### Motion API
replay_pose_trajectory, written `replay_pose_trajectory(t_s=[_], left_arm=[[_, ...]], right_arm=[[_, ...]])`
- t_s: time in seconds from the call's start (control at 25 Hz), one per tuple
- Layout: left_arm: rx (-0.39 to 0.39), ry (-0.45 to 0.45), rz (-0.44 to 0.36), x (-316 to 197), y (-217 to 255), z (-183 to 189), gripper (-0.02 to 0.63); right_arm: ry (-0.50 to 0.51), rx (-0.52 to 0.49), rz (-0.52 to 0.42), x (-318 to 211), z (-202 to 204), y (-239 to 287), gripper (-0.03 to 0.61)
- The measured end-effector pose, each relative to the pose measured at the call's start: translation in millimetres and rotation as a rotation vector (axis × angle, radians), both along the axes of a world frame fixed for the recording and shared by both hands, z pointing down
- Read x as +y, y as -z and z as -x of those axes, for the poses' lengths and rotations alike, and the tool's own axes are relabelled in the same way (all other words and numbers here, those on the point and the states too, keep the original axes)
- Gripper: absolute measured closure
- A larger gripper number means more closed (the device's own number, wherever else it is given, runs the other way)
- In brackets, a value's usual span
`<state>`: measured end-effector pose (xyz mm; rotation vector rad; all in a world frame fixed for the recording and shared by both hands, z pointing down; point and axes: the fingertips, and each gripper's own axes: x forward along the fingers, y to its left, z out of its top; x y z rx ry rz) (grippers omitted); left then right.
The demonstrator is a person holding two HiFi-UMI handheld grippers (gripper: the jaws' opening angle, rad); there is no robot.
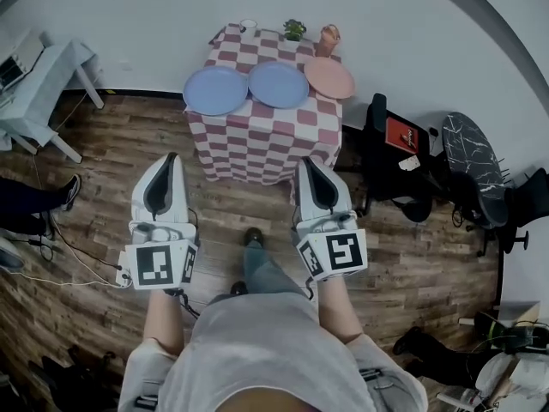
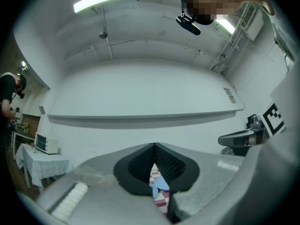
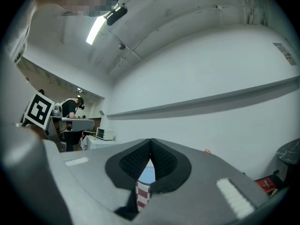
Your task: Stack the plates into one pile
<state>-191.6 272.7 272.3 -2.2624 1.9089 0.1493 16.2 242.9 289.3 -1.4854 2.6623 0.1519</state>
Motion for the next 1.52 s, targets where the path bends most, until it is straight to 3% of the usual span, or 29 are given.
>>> replay_pose_trajectory(t_s=[0.4, 0.76, 1.04, 1.52], left_arm=[[-0.023, 0.052, -0.048, -90.7, 22.7, 6.6, 0.607], [0.028, 0.07, -0.083, -153.3, 34.1, 7.6, 0.607], [0.013, 0.101, -0.08, -182.8, 30.2, 0.8, 0.607], [-0.003, 0.113, -0.066, -233.5, 22.8, 27.1, 0.609]], right_arm=[[0.057, -0.014, -0.034, -104.3, 12.8, 23.5, 0.577], [0.11, -0.042, -0.043, -179.1, 15.7, 26.9, 0.577], [0.135, -0.067, -0.025, -217.1, 11.0, 21.2, 0.577], [0.144, -0.063, -0.003, -264.4, 39.2, 11.3, 0.577]])
